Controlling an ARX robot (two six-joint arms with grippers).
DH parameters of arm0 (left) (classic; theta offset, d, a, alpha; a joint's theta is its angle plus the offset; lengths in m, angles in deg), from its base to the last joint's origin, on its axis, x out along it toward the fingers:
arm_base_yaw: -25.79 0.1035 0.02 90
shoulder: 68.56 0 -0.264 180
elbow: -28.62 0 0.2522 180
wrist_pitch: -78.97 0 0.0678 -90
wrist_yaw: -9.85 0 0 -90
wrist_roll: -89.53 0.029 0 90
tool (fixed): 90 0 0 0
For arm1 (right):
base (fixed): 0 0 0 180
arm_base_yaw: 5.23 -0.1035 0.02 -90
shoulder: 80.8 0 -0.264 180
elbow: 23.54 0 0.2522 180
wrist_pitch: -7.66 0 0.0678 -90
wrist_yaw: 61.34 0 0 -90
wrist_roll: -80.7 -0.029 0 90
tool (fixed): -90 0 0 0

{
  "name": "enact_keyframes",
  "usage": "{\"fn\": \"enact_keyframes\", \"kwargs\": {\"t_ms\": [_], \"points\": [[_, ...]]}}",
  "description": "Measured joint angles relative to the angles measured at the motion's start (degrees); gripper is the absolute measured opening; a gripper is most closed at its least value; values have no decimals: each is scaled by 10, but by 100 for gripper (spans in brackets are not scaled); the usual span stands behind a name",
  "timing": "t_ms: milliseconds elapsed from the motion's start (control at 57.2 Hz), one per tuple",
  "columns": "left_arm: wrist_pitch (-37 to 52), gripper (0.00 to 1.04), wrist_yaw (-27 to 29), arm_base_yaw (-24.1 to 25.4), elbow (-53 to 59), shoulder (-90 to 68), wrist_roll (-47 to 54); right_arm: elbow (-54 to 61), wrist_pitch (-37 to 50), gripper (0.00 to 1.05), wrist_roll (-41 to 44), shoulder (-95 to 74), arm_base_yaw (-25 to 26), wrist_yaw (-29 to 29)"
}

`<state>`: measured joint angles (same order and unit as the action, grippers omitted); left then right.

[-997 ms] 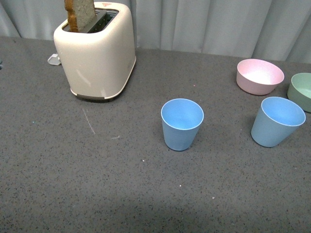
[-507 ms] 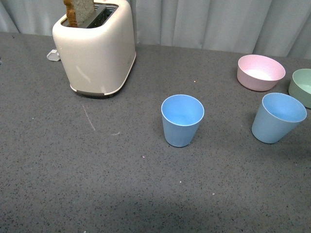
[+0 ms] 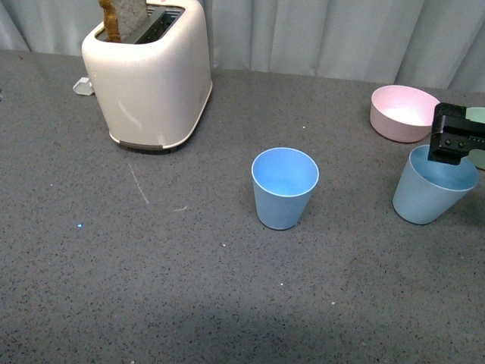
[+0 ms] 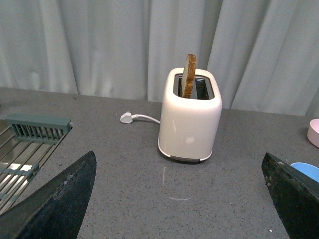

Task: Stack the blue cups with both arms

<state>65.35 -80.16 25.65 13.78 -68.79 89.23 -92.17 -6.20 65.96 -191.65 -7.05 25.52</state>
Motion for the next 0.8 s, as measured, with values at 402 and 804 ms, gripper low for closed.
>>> {"fn": "enact_keyframes", "kwargs": {"t_ms": [402, 804], "points": [[0, 98, 0, 0, 0, 0, 0, -11, -7, 30, -20, -23, -5, -11], [0, 98, 0, 0, 0, 0, 0, -12, -64, 1, -52, 19, 5, 75]]}}
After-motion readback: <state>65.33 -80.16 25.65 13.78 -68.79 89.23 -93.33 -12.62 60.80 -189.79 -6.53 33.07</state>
